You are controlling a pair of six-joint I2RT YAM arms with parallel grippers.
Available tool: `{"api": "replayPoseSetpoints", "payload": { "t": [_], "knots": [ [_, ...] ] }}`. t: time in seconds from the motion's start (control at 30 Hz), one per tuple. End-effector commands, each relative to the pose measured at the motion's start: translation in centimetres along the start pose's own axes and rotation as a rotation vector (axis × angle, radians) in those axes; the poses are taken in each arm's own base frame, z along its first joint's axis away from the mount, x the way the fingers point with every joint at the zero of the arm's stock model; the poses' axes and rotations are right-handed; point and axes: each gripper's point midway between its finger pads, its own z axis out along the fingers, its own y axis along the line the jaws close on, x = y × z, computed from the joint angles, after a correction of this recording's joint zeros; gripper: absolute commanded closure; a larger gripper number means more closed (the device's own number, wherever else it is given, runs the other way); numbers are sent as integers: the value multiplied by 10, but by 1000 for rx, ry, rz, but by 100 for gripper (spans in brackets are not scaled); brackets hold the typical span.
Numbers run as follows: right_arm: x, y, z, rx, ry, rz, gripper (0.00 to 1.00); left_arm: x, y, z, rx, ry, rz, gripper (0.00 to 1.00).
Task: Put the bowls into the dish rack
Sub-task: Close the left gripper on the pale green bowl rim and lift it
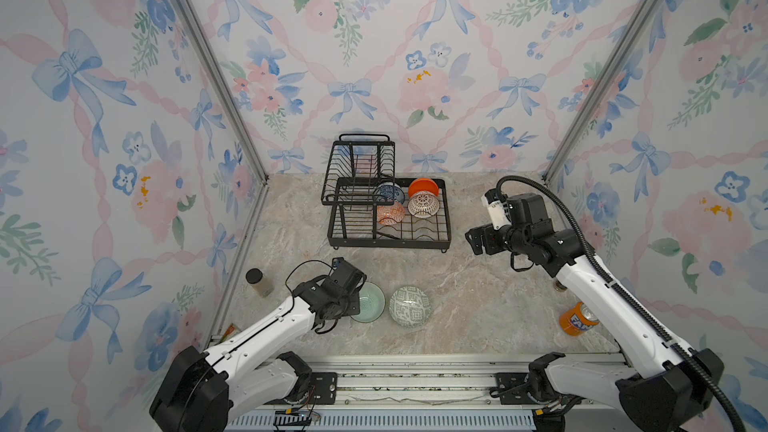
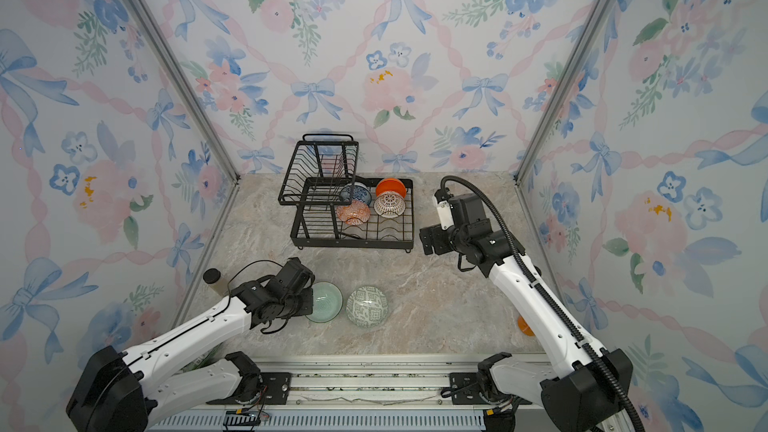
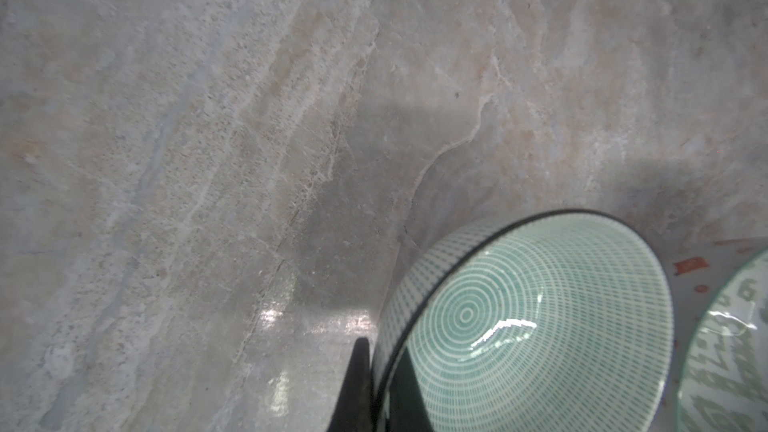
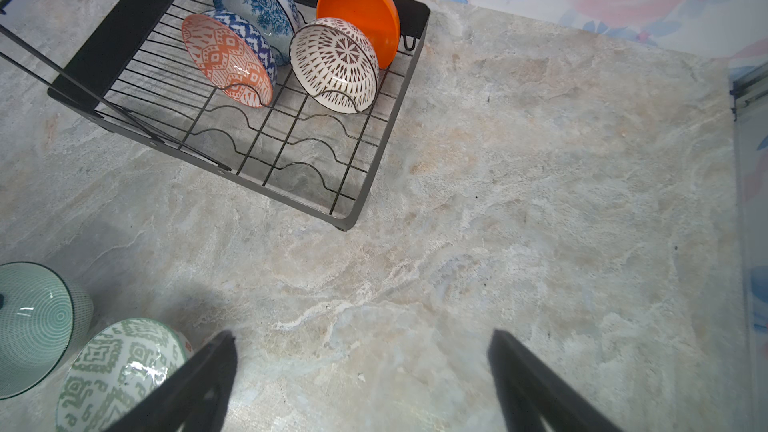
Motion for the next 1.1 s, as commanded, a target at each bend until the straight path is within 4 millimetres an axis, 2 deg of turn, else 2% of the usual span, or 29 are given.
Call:
{"api": "replayPoseSetpoints", "payload": {
  "t": [0.0, 0.33, 0.37, 0.53, 0.7, 1.07],
  "knots": [
    [6, -2, -1, 1, 28, 4, 3, -26, -7, -18, 28, -95, 5, 100],
    [6, 0, 2, -11, 26, 10, 3, -45, -23, -37, 75, -154, 85, 100],
    [6, 1, 2, -17, 24, 11, 3, -57, -32, -51, 99, -199, 98, 100],
    [2, 6, 1, -44, 31, 12, 3, -81, -51, -84, 158, -294, 133, 100],
    [-3, 9, 4, -65, 12, 22, 3, -102, -66, -103, 157, -354, 189, 100],
    [-37, 14, -22, -91, -84, 25, 3, -163, -125, -169, 186, -548, 317, 100]
  ]
}}
